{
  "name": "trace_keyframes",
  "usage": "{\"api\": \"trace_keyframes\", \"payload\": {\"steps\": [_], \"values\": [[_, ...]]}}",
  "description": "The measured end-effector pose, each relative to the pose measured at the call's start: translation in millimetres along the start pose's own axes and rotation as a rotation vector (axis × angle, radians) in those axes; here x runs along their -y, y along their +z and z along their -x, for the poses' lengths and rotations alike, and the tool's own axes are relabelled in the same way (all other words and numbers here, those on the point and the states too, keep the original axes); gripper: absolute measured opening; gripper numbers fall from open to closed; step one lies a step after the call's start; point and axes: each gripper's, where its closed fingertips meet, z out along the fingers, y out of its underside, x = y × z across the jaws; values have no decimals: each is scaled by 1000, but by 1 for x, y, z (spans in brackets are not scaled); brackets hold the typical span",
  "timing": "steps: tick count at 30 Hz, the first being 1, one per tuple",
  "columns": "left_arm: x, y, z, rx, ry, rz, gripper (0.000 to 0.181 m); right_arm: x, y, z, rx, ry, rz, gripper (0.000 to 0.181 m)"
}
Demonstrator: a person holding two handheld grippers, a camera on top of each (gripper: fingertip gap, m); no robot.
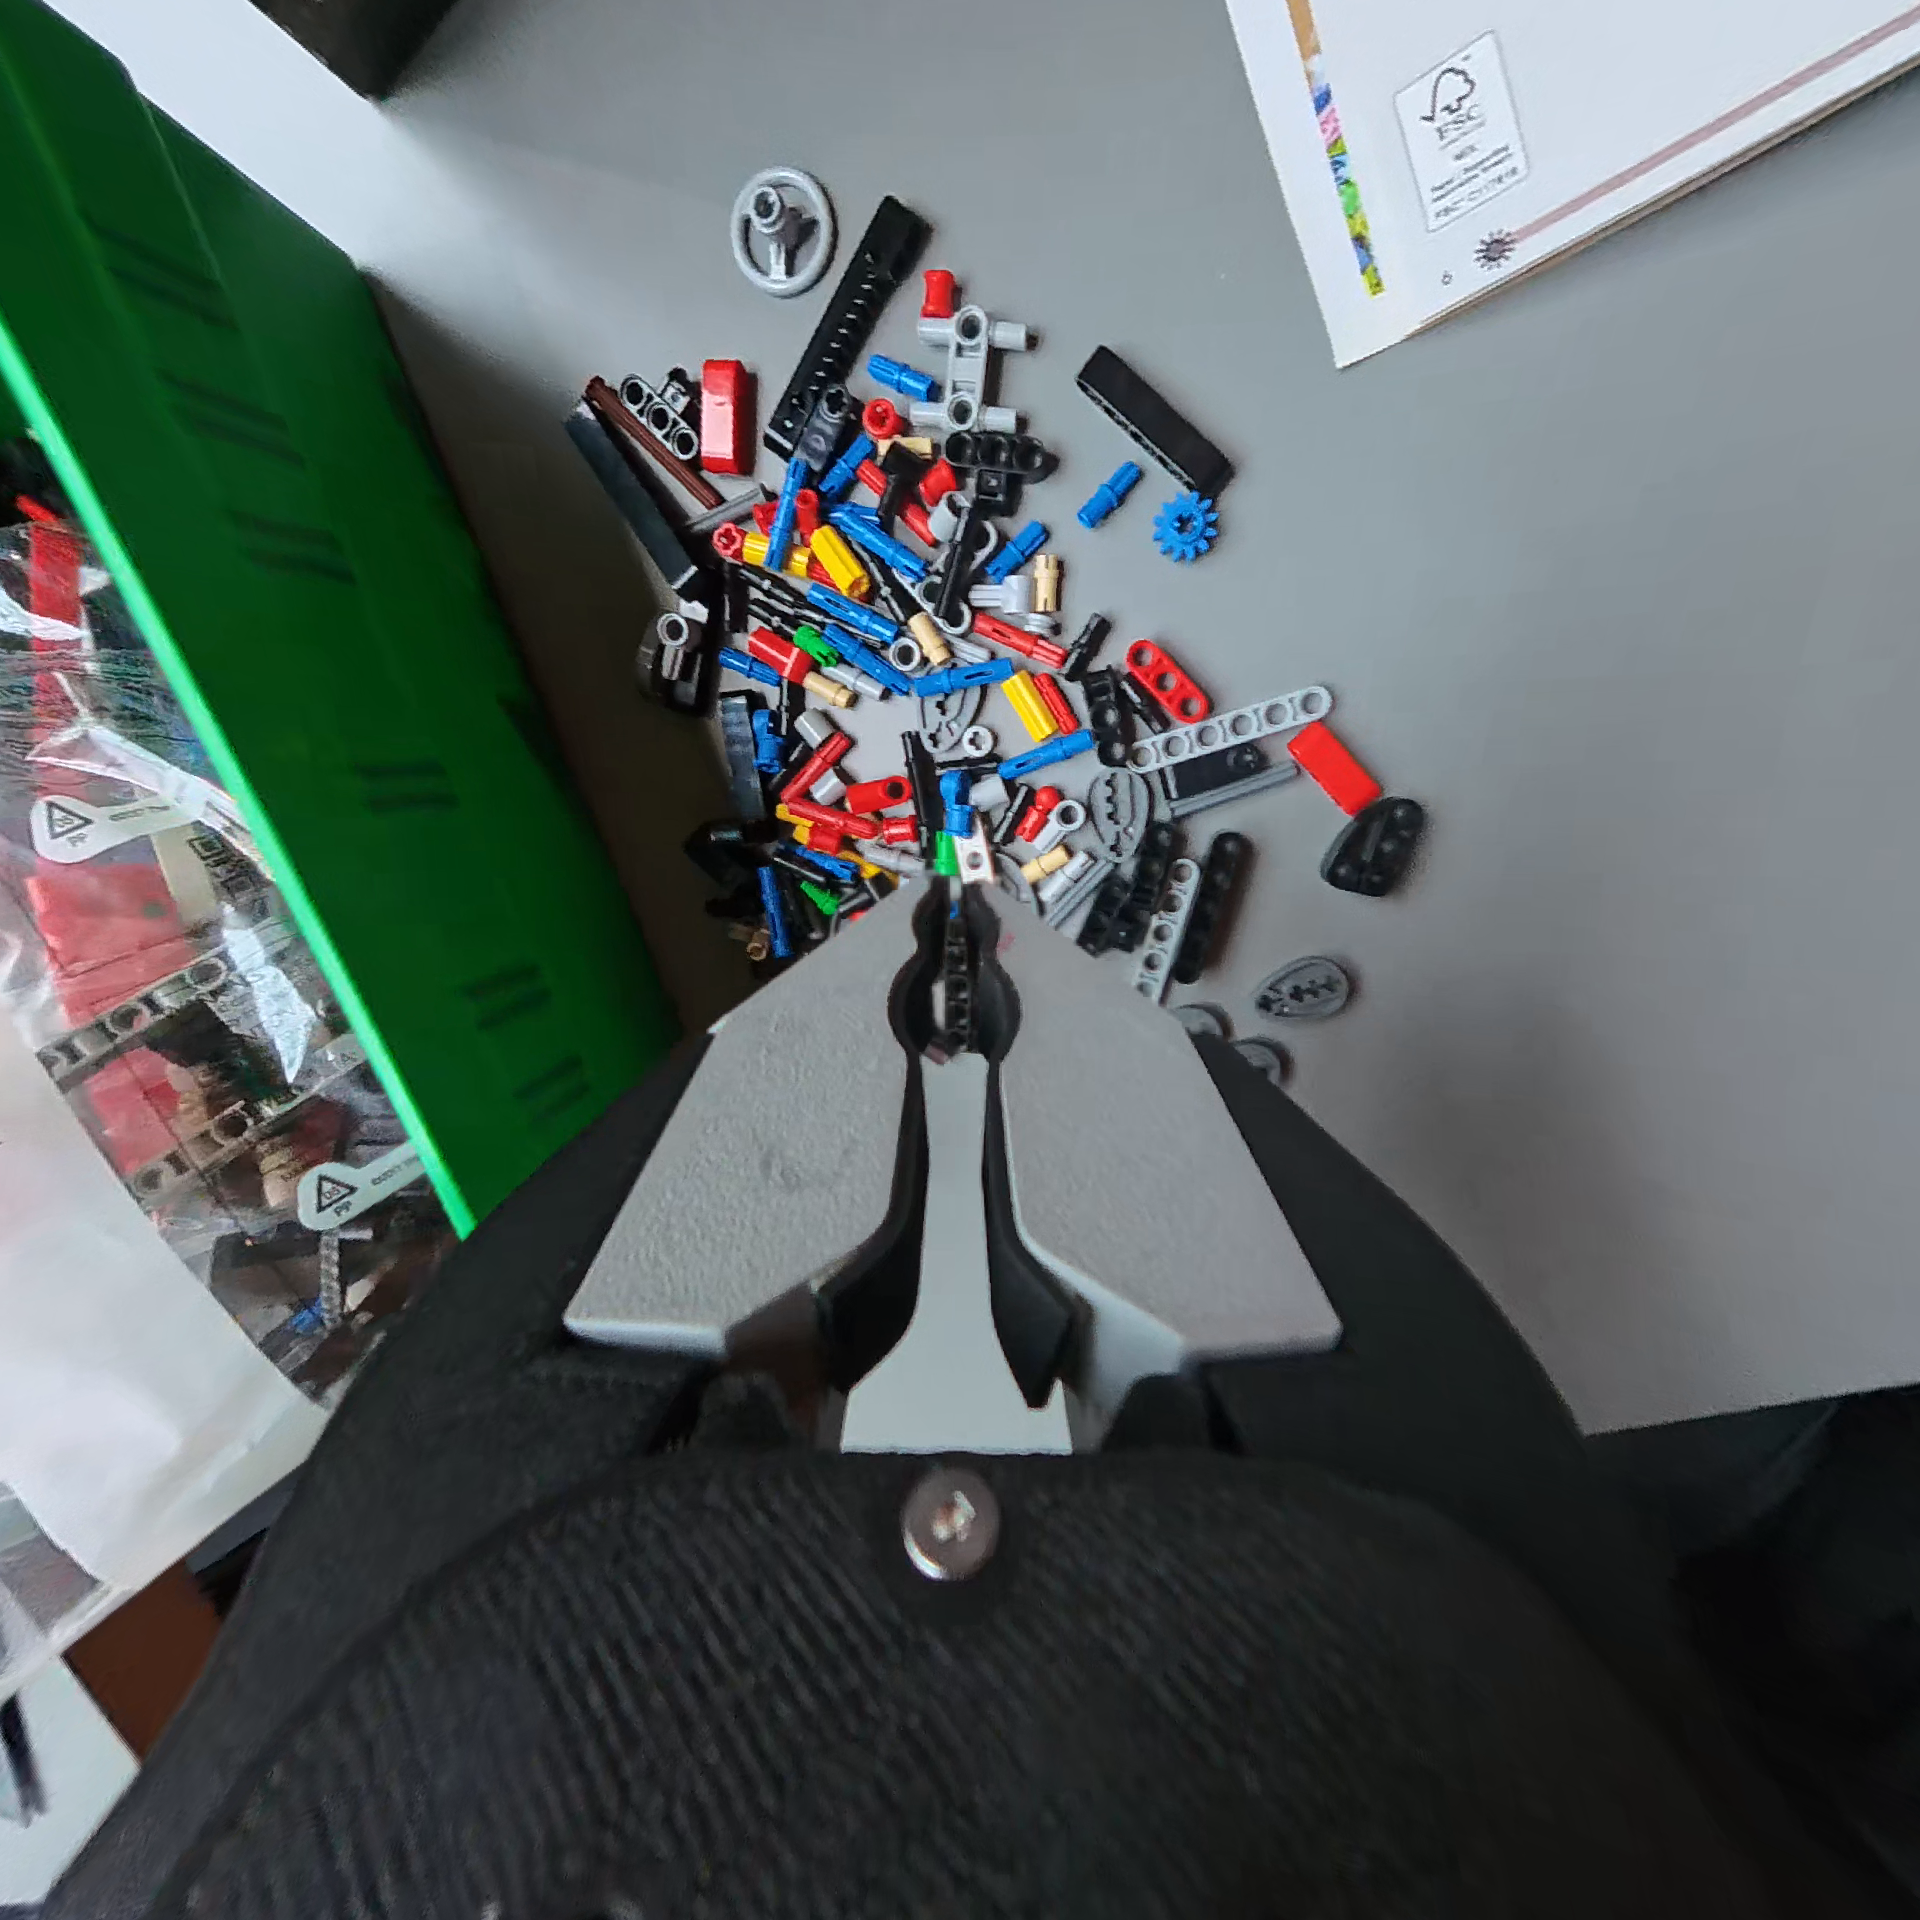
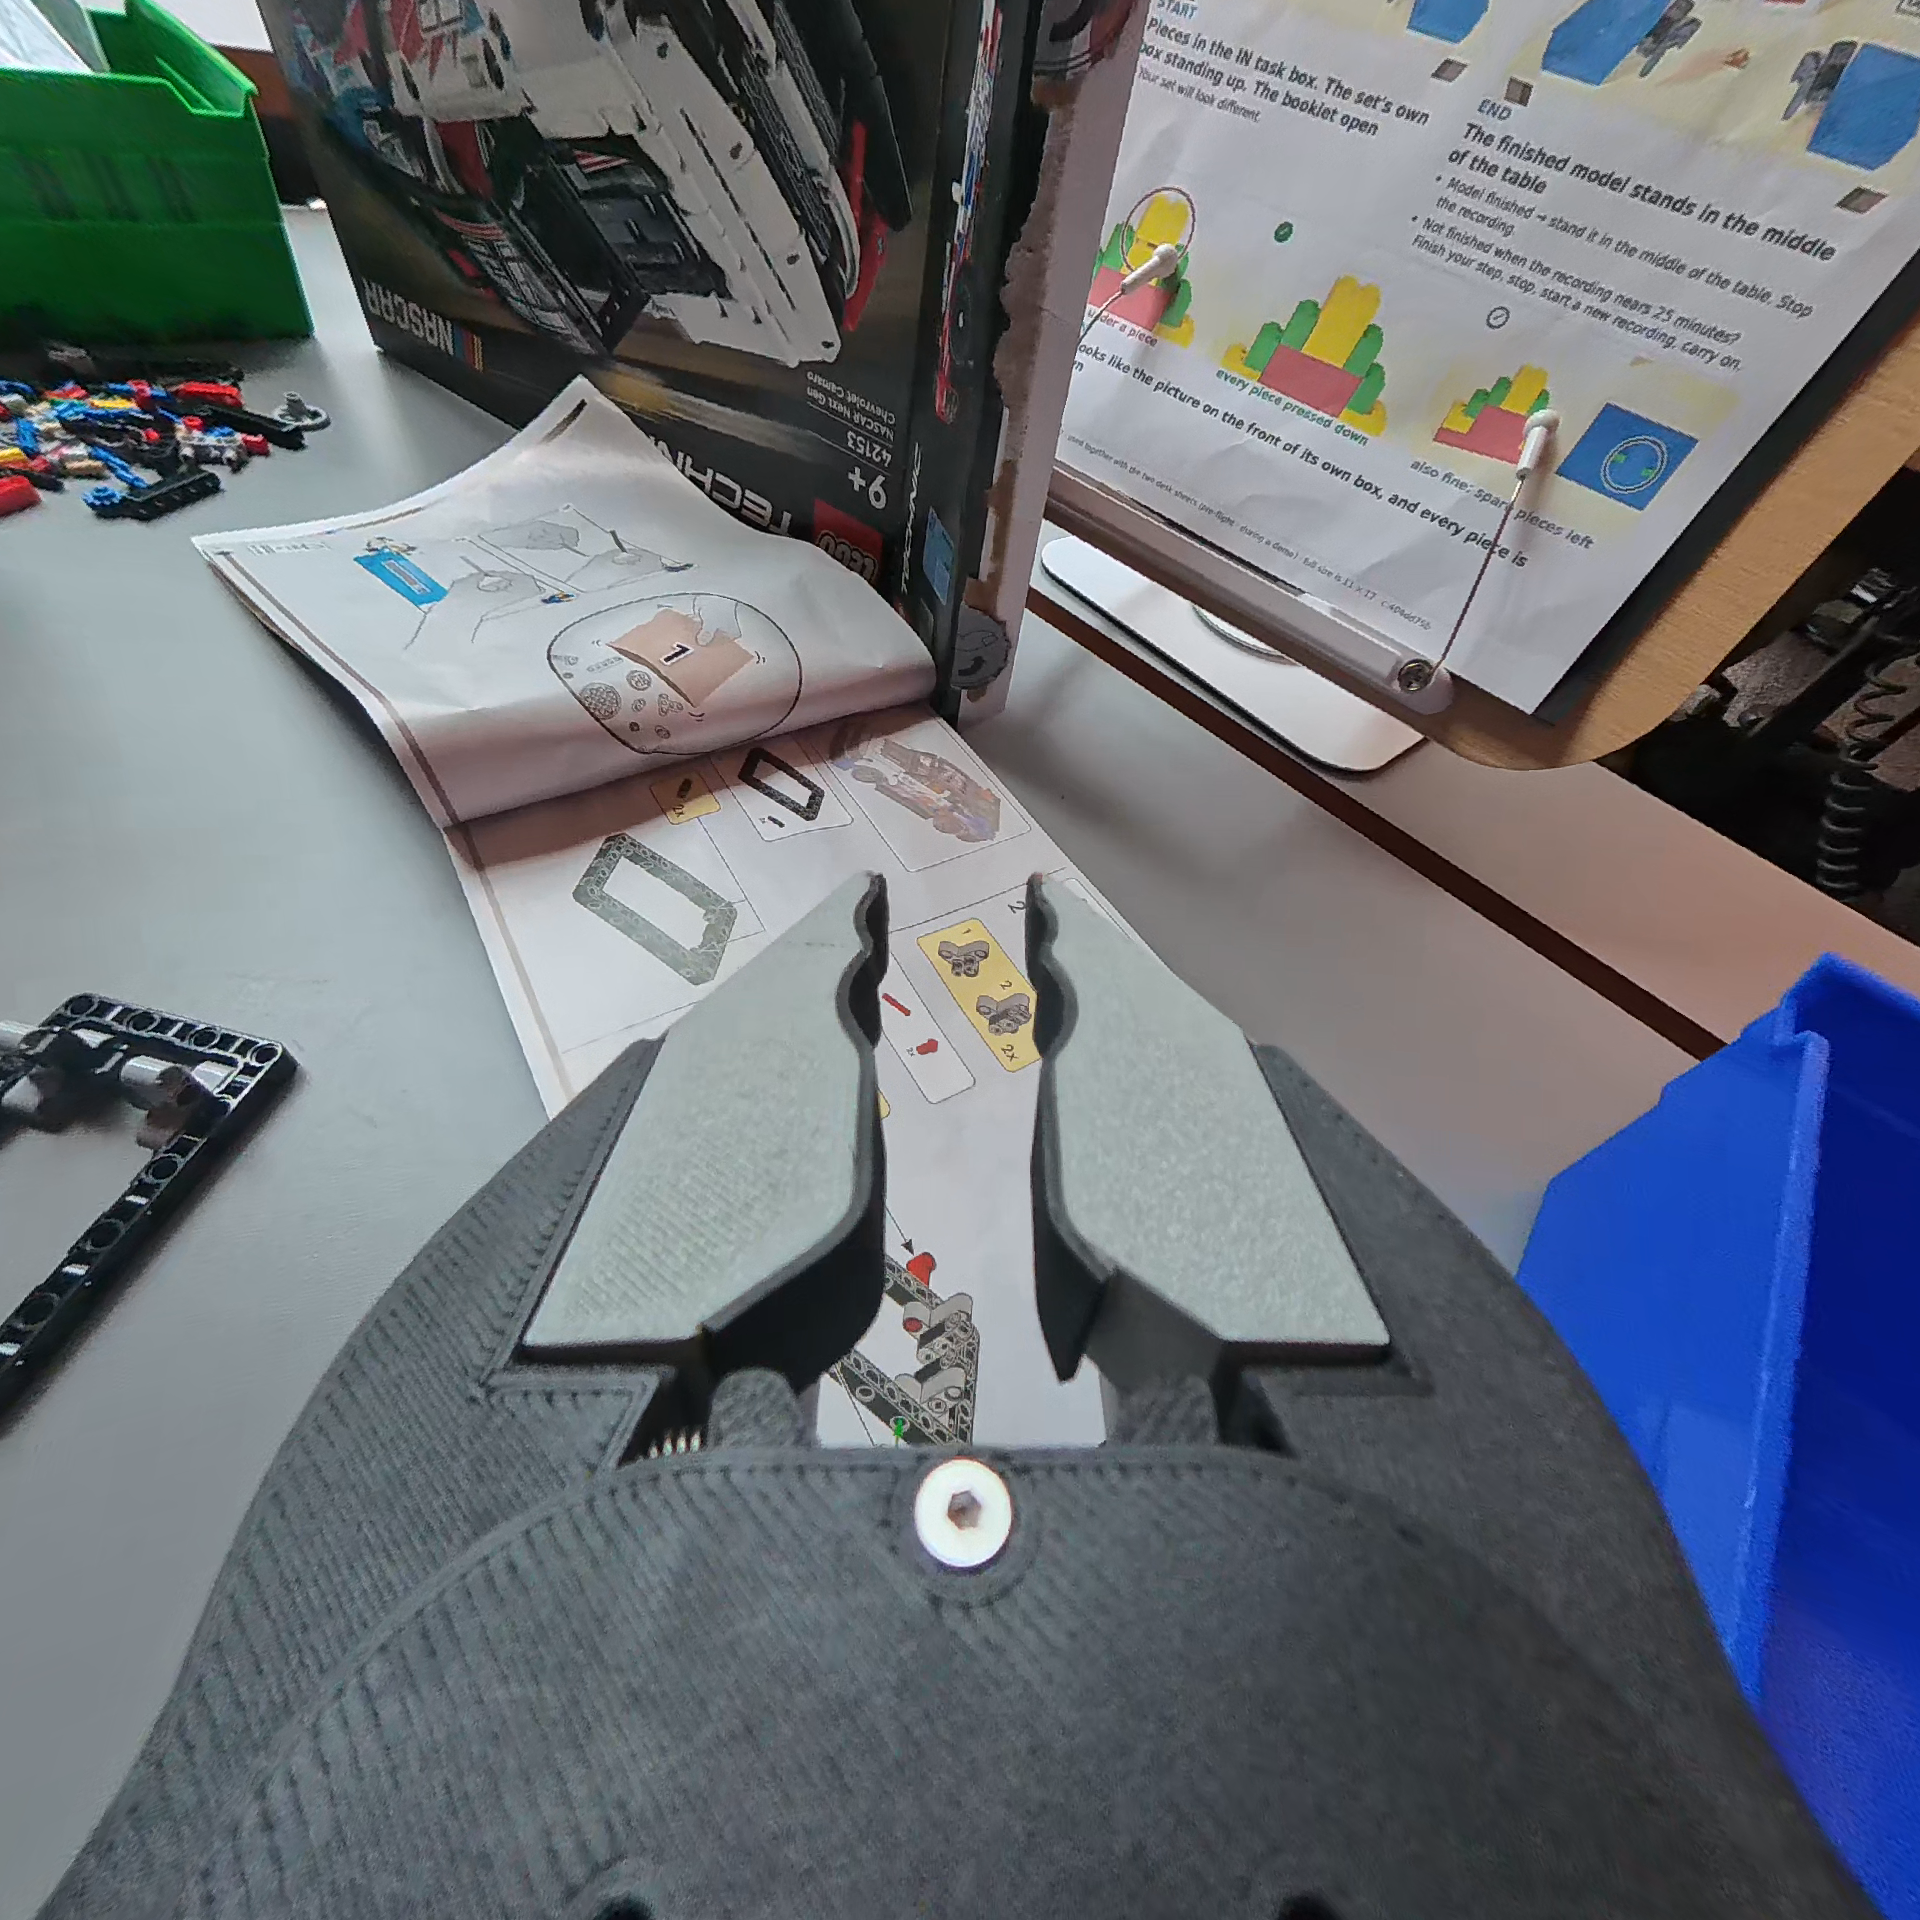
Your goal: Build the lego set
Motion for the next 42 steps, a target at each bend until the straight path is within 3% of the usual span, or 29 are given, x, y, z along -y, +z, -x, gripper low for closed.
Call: {"api": "trace_keyframes", "payload": {"steps": [20, 34, 42], "values": [[-5, 58, 13, -60, -85, 110, 5, -4, 2, -1, -19, -39, 19, 19], [0, 52, 19, -22, -78, 115, 0, 0, -1, 1, -20, -49, 7, 17], [-4, 60, 20, -38, -138, 144, 10, -1, 0, 2, -17, -56, 12, 16]]}}
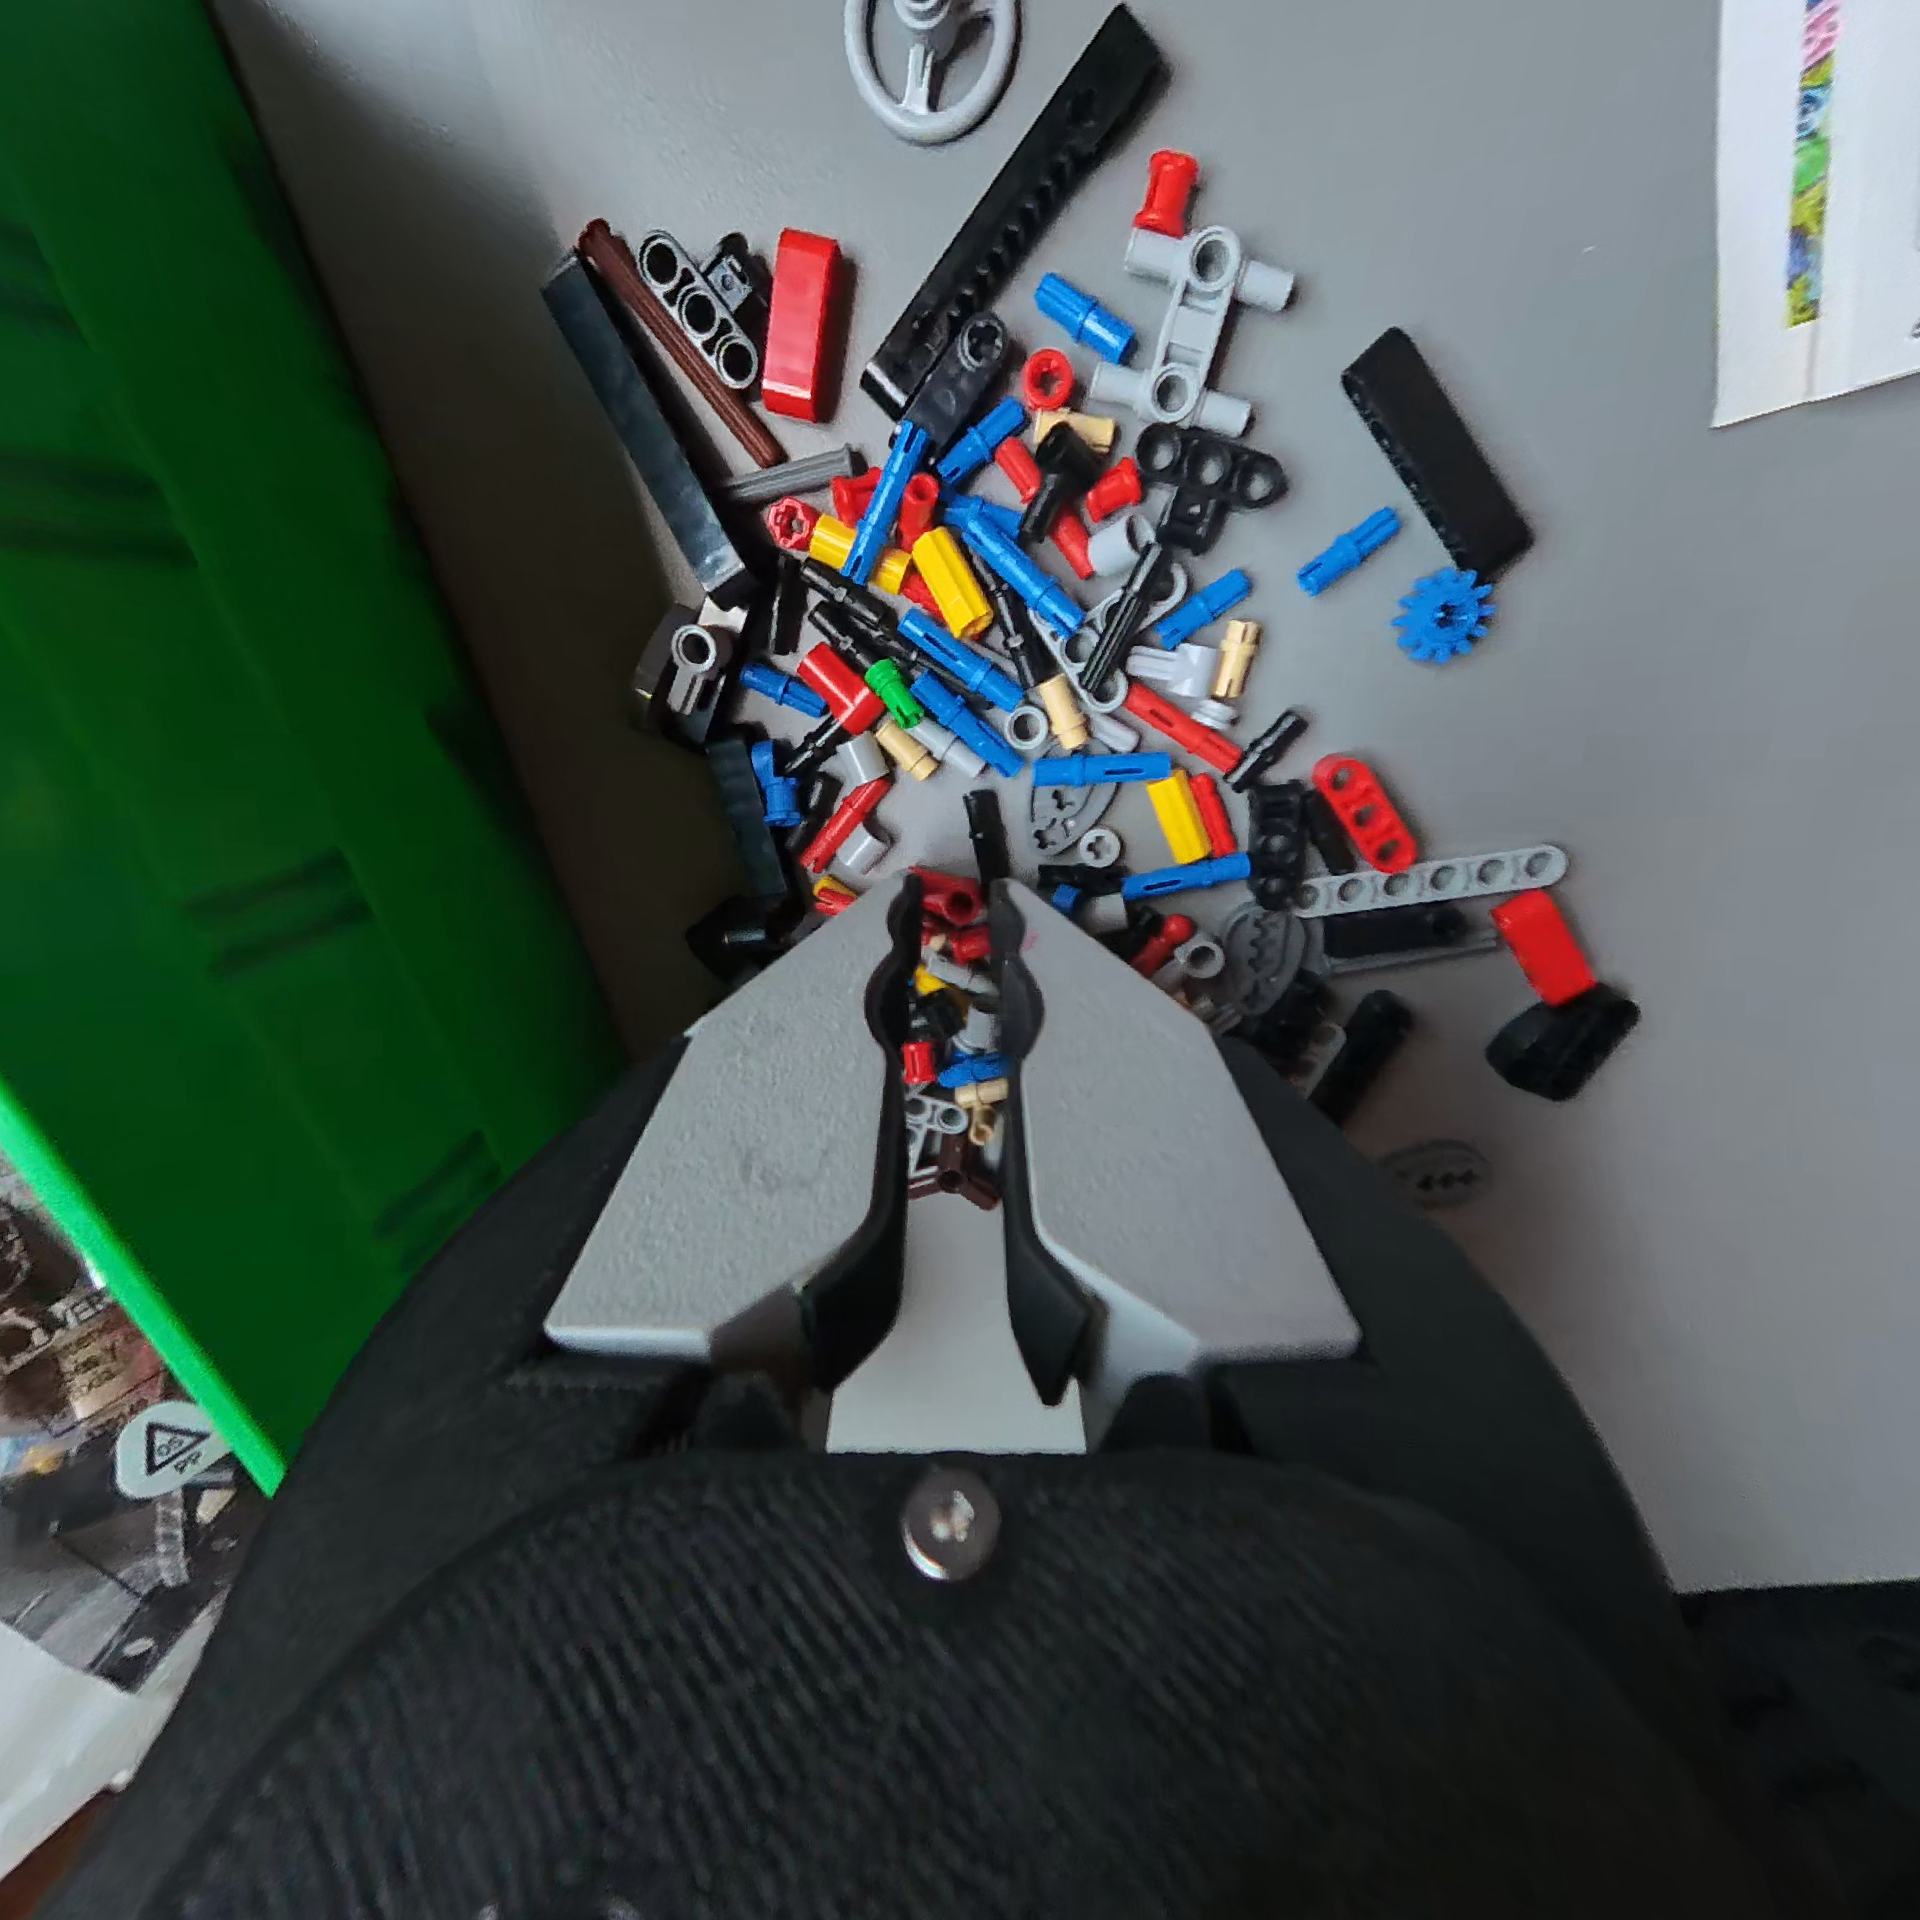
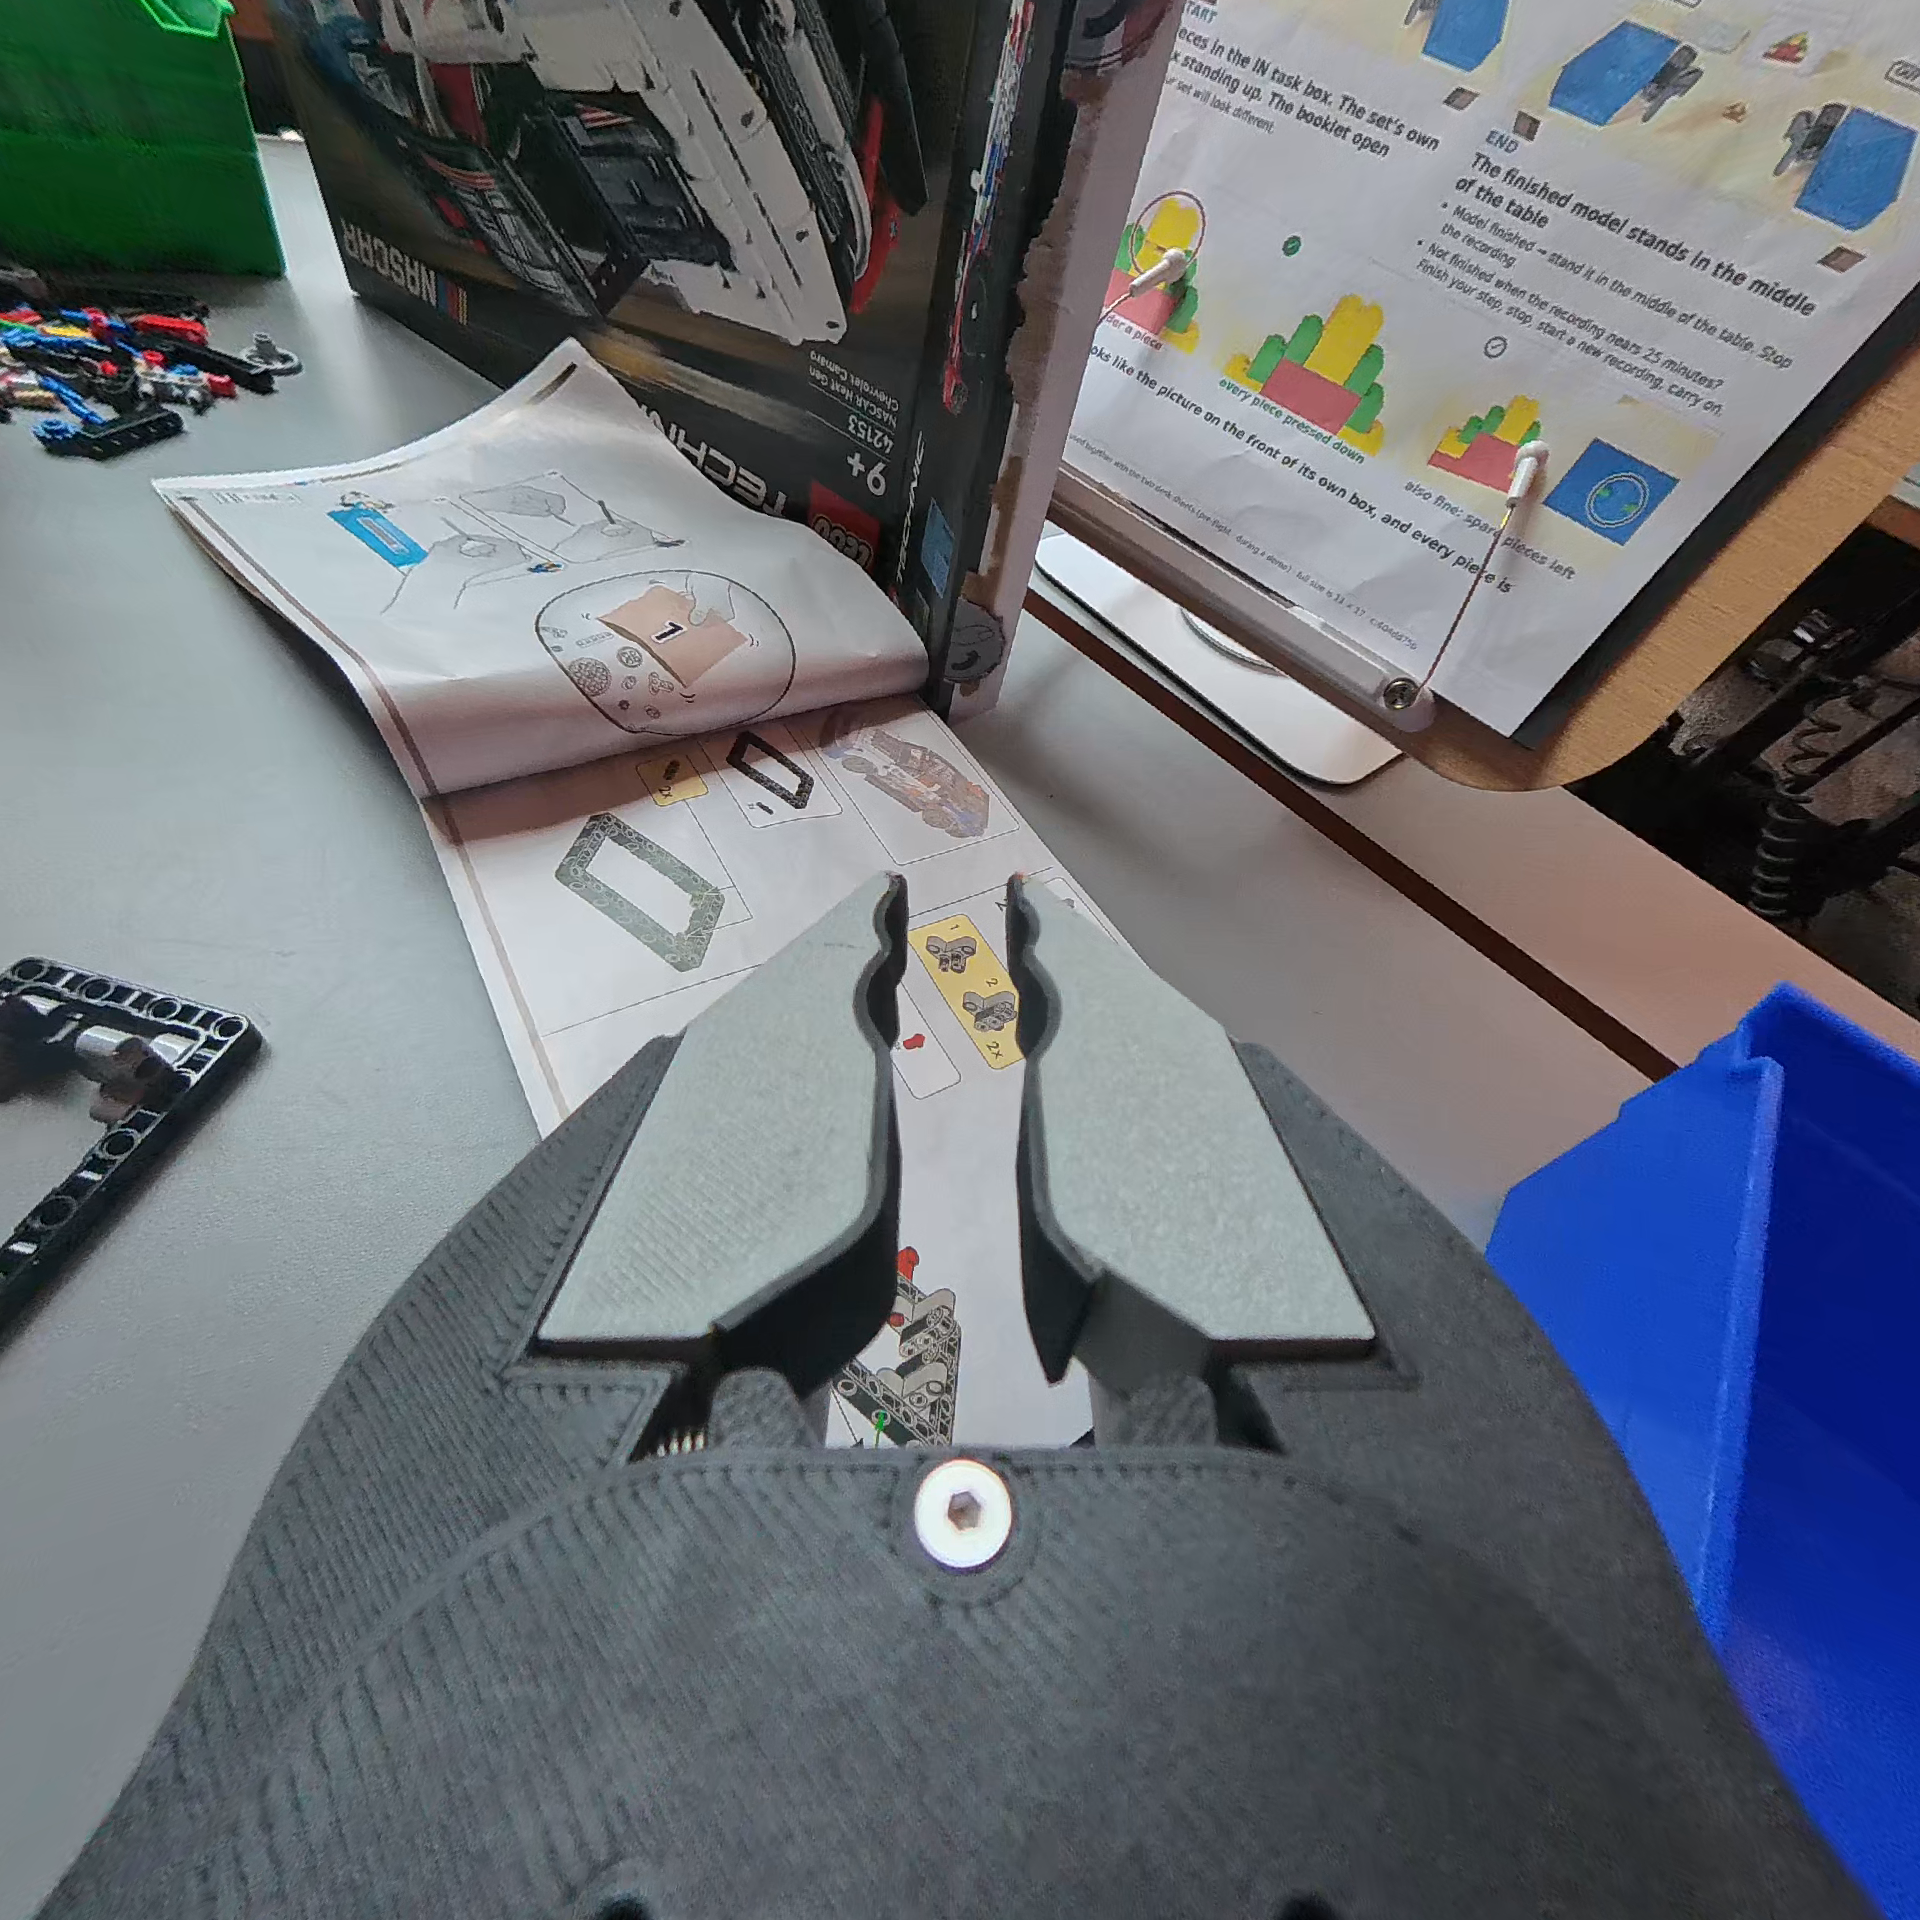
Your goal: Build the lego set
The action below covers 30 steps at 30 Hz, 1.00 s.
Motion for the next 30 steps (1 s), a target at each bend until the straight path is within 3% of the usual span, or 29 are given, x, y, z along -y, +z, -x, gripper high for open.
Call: {"api": "trace_keyframes", "payload": {"steps": [7, 21, 26, 30], "values": [[-4, 1, 6, 6, -3, 16, 14, 0, 1, 1, 3, -5, 3, 15], [-4, 1, 3, -12, 40, 10, 6, -2, 2, 3, 12, -14, 12, 12], [0, -11, -1, -22, 47, -17, 6, -3, 3, 4, 18, -17, 17, 12], [15, -31, -28, -35, 124, -89, 6, -5, 3, 1, 2, -23, 24, 11]]}}
